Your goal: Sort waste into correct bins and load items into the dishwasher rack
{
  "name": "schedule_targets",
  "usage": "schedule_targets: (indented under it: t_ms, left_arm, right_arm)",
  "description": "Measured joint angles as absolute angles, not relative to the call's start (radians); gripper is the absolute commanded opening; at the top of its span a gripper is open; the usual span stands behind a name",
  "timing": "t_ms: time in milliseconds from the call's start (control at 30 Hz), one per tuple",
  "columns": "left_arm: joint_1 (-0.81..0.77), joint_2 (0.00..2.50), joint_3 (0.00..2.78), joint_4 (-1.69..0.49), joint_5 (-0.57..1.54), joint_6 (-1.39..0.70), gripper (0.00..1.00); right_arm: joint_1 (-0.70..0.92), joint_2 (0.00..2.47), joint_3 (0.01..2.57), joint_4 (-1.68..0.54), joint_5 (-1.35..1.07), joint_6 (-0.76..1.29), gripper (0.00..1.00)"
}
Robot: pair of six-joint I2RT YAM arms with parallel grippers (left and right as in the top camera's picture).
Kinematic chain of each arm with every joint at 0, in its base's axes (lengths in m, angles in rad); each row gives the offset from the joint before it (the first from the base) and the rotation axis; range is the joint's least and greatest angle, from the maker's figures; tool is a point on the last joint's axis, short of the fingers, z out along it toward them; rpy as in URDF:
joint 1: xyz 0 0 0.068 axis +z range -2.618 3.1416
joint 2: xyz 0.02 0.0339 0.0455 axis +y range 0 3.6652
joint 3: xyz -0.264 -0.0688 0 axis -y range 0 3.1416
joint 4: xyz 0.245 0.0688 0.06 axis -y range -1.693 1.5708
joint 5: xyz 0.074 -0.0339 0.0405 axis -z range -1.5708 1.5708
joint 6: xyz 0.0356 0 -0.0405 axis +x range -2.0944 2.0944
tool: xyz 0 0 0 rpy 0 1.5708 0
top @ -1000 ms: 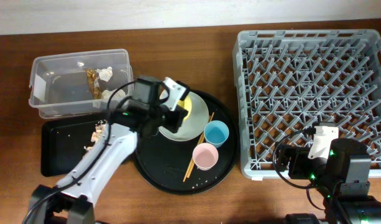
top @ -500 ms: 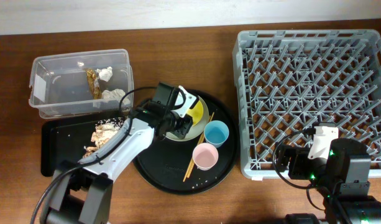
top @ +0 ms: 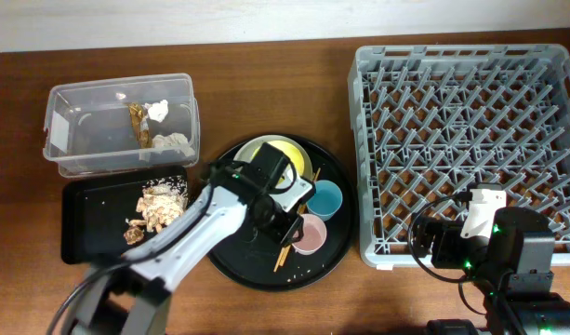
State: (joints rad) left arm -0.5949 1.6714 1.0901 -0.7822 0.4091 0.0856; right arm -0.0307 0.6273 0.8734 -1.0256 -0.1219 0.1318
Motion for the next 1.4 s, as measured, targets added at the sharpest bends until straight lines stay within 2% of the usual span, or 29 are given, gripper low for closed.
schedule_targets:
  t_ms: [67,100,233,367,500,533,667,800,867,1000,1167,1267,1367,1400]
  left_arm:
    - [-0.601,1.729,1.088,-0.777,0.400,0.087,0.04]
    - [-0.601,1.731,1.088,-0.775,0.396,0.087,0.00]
    - [-0.599,1.730,1.088,-0.785,0.389,0.086,0.00]
    - [-0.476,1.477,1.095,-0.861,0.439,0.086,0.00]
    - [-0.300,1.391,1.109,-0.669,0.847,0.063,0.00]
    - [-0.272,1.397,1.109,-0.586,1.005,0.052,0.00]
    - [-0.268,1.404,1.109,-0.538,1.198,0.012,0.00]
    - [-0.281,1.454,1.109,-0.411,1.224,-0.128,0.00]
    - [-0.302,1.484,1.109,-0.343,1.224,-0.204,0.00]
    - [-0.379,1.493,1.109,-0.247,1.227,-0.312,0.00]
    - [-0.440,1.494,1.109,-0.242,1.227,-0.358,0.00]
    - [-0.469,1.497,1.108,-0.145,1.227,-0.415,0.00]
    - [-0.488,1.498,1.108,-0.108,1.227,-0.463,0.00]
    - [-0.488,1.498,1.108,-0.109,1.227,-0.466,0.00]
  right_arm:
    - [-0.031,0.627,0.873,-1.026,-0.121,0.132,0.99]
    - [-0.031,0.627,0.873,-1.026,-0.122,0.133,0.99]
    - [-0.031,0.627,0.873,-1.029,-0.122,0.132,0.99]
    - [-0.031,0.627,0.873,-0.988,-0.122,0.131,0.99]
    - [-0.031,0.650,0.873,-0.952,-0.233,0.130,0.99]
    - [-0.031,0.695,0.873,-0.924,-0.356,0.101,0.99]
    - [-0.031,0.866,0.873,-0.876,-0.792,-0.028,0.99]
    - [-0.031,0.980,0.874,-0.769,-1.131,-0.075,0.99]
    - [-0.031,1.007,0.874,-0.749,-1.216,-0.094,0.98]
    - [-0.031,1.049,0.874,-0.664,-1.267,-0.109,0.98]
    - [-0.031,1.052,0.875,-0.539,-1.361,-0.112,0.99]
    - [-0.031,1.052,0.875,-0.522,-1.423,-0.112,1.00]
    - [-0.031,1.053,0.875,-0.520,-1.436,-0.112,0.81]
    - [-0.031,1.053,0.875,-0.519,-1.436,-0.113,0.78]
